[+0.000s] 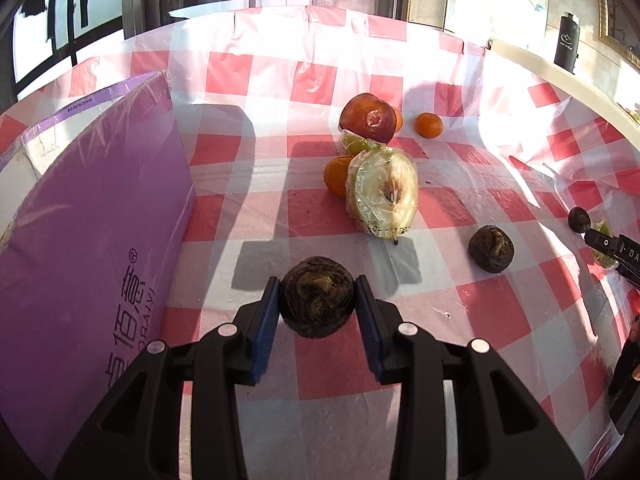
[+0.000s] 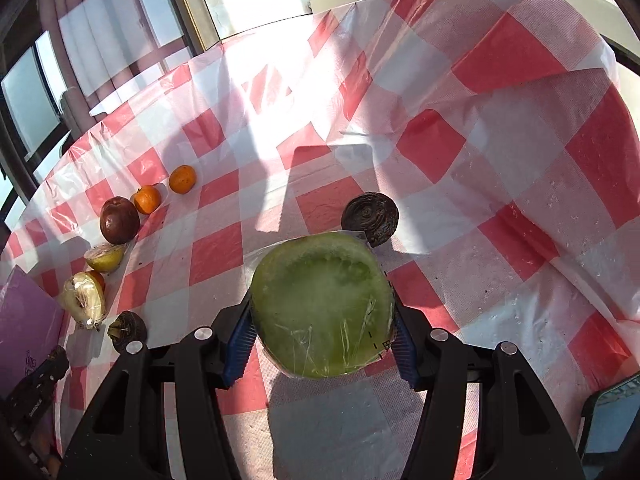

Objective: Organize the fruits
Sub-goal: 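Grasp a dark brown fruit with the left tool while the right tool grasps the wrapped green melon half, then carry the dark fruit and green melon half over the white box with both tools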

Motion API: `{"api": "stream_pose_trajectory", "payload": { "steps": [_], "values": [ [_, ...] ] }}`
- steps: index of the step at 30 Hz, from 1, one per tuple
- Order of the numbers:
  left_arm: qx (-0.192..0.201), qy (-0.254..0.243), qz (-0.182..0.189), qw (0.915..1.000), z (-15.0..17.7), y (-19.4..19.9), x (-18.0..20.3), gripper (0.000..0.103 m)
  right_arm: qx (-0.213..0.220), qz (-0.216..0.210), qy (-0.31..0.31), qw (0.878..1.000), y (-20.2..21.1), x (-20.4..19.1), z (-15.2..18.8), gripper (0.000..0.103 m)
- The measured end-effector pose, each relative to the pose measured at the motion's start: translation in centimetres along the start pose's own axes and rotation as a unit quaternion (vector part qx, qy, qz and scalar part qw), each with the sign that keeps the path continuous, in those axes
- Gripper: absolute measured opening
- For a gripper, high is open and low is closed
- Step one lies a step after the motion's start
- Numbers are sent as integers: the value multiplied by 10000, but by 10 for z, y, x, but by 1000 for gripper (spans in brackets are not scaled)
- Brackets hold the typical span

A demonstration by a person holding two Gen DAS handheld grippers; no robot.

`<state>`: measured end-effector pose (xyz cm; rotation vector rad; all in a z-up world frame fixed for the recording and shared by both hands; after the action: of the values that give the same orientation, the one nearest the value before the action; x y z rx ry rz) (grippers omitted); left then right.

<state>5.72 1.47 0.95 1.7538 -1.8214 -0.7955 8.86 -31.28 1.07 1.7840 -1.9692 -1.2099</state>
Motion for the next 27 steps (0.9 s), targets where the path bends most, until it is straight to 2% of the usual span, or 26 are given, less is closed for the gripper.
{"api": "stream_pose_trajectory", "payload": {
  "steps": [5, 10, 20, 27],
  "values": [
    [155, -170, 153, 9996, 30, 39, 22, 38, 21, -481, -4, 9988, 50, -6, 48, 57],
    [153, -275, 252, 9992, 44, 65, 31, 38, 32, -638, 453, 9969, 77, -28, 86, 57],
    [350, -184, 309, 9987, 51, 100, 22, 38, -92, -758, 681, 9948, 81, -55, 108, 57],
    [668, -112, 273, 9973, 45, 130, 10, 38, -89, -1105, 967, 9891, 95, -93, 119, 57]
  ]
}}
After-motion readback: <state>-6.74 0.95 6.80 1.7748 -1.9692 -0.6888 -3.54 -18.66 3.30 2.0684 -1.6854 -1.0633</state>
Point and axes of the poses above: each gripper's, at about its wrist camera, not at the fingertips, and y roughly against the way its jaws point, x to its right, z to its underside, the point moved 2 cm from there along -y, roughly the way its jaws point, and after that the axes turned 8 degrees about -y, right-handed, at the moved point
